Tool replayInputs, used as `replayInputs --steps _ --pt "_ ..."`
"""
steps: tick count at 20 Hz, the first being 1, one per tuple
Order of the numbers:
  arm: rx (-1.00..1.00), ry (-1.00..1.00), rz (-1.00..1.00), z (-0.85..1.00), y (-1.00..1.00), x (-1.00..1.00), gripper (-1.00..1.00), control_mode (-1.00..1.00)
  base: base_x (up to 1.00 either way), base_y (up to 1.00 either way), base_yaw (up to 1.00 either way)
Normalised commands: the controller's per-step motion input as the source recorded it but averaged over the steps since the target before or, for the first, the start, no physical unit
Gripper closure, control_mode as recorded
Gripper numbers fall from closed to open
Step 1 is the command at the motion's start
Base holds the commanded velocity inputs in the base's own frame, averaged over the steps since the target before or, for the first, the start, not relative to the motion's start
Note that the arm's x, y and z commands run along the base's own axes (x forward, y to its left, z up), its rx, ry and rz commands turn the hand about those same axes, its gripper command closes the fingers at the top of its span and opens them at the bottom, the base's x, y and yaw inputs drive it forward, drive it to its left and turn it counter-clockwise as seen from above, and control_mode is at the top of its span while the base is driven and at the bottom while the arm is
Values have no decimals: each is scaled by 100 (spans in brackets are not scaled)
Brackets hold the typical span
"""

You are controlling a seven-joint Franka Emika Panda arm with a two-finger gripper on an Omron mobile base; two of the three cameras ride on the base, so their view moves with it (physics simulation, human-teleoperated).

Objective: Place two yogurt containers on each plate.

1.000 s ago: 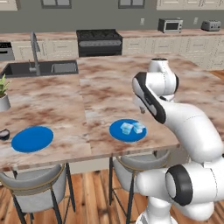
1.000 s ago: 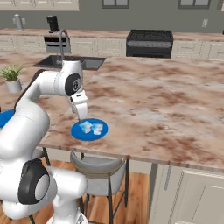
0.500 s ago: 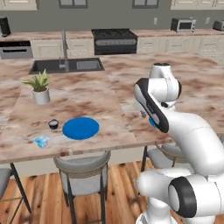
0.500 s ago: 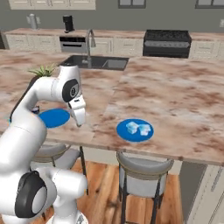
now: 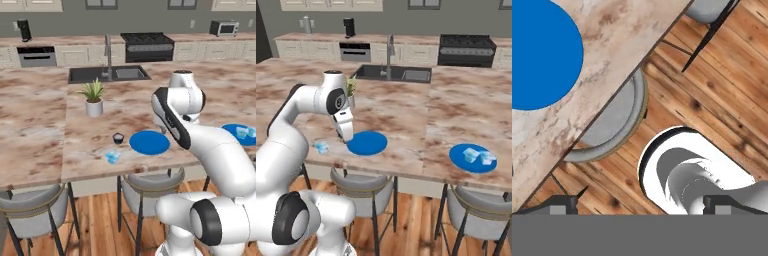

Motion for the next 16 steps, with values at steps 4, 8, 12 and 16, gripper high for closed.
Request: replayInputs --steps 4,8,12,16 --pt "0 0 0 0 0 0 -100 100 54 51 0" --pt "0 0 0 0 0 0 -100 100 83 3 1" --pt "6 0 2 -3 0 38 -100 -100 39 0 2" --pt "0 7 2 -12 22 78 -100 -100 0 0 0"
